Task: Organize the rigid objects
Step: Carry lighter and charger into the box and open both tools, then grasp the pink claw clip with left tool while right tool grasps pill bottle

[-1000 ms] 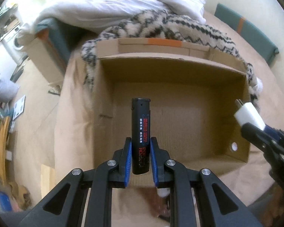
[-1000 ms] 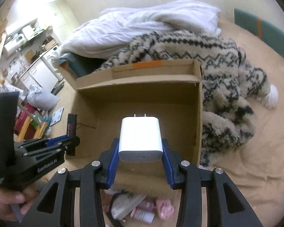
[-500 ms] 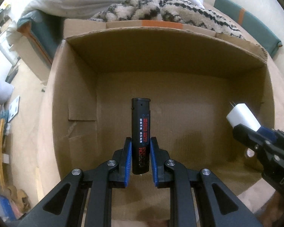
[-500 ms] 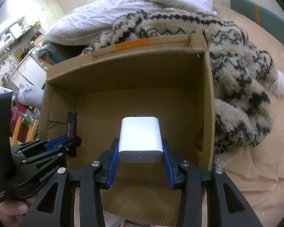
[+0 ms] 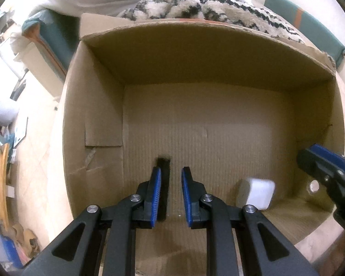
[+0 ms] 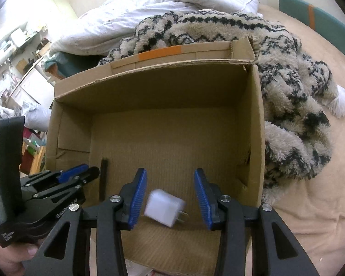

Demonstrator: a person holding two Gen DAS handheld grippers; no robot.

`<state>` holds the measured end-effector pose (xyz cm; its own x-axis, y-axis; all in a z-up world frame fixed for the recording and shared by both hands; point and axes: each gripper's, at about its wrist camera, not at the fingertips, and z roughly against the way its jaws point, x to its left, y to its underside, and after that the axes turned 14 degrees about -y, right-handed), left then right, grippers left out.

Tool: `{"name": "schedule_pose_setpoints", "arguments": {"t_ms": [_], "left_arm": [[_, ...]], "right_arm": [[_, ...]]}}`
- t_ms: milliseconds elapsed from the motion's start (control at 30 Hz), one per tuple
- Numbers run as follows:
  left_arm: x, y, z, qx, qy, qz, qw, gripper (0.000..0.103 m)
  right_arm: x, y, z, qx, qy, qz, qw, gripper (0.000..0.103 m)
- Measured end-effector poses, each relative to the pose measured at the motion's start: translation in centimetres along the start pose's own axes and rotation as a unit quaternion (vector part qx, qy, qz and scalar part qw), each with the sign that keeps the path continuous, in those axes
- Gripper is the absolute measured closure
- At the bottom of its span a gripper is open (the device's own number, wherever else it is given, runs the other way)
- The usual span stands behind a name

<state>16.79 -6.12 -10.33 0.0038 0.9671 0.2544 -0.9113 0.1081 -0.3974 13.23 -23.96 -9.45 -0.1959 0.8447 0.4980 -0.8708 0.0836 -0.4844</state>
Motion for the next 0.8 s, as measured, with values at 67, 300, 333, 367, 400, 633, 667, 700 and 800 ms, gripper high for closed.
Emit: {"name": "schedule_pose_setpoints", "arguments": {"t_ms": [67,300,333,367,400,633,667,700,800], "left_arm": [[0.0,0.0,0.0,0.001,0.001,-0.001,1.0,0.085],[0.3,0.2,1.0,-0.014,0.001,0.016,0.9998,0.034],[0.4,0.2,1.2,-0.021,0.0,0.018,0.9996,0.034],[0.3,0.1,1.5,-0.025,0.001,0.017,0.9995,0.033],[0.3,0.1,1.6,-0.025,0.0,0.016,0.9995,0.033],[1.3,0.0,2.6,-0.031,0.001,0.037,0.9988,0.033],[1.6,0.0,2.9,-0.035,0.001,0.04,0.9986,0.034],[1.8,0.2,3.2,-0.038,0.001,0.042,0.9984,0.034],[2.4,0.4,4.2,-0.041,0.009,0.046,0.9981,0.034]], "right_arm": [[-0.1,-0.1,0.4,-0.009,-0.009,-0.006,1.0,0.046],[-0.3,-0.9,2.0,-0.04,-0.034,-0.033,0.998,0.016],[-0.2,-0.9,2.2,-0.046,-0.035,-0.035,0.998,0.003],[-0.1,-1.0,2.5,-0.055,-0.039,-0.033,0.997,0.0],[0.2,-1.0,2.9,-0.063,-0.037,-0.03,0.997,0.0],[0.7,-1.2,4.2,-0.086,-0.028,-0.027,0.996,0.0],[0.8,-1.2,4.5,-0.088,-0.03,-0.027,0.995,0.0],[1.0,-1.2,4.8,-0.089,-0.03,-0.026,0.995,0.0],[1.8,-1.0,5.8,-0.093,-0.022,-0.012,0.995,0.0]]}}
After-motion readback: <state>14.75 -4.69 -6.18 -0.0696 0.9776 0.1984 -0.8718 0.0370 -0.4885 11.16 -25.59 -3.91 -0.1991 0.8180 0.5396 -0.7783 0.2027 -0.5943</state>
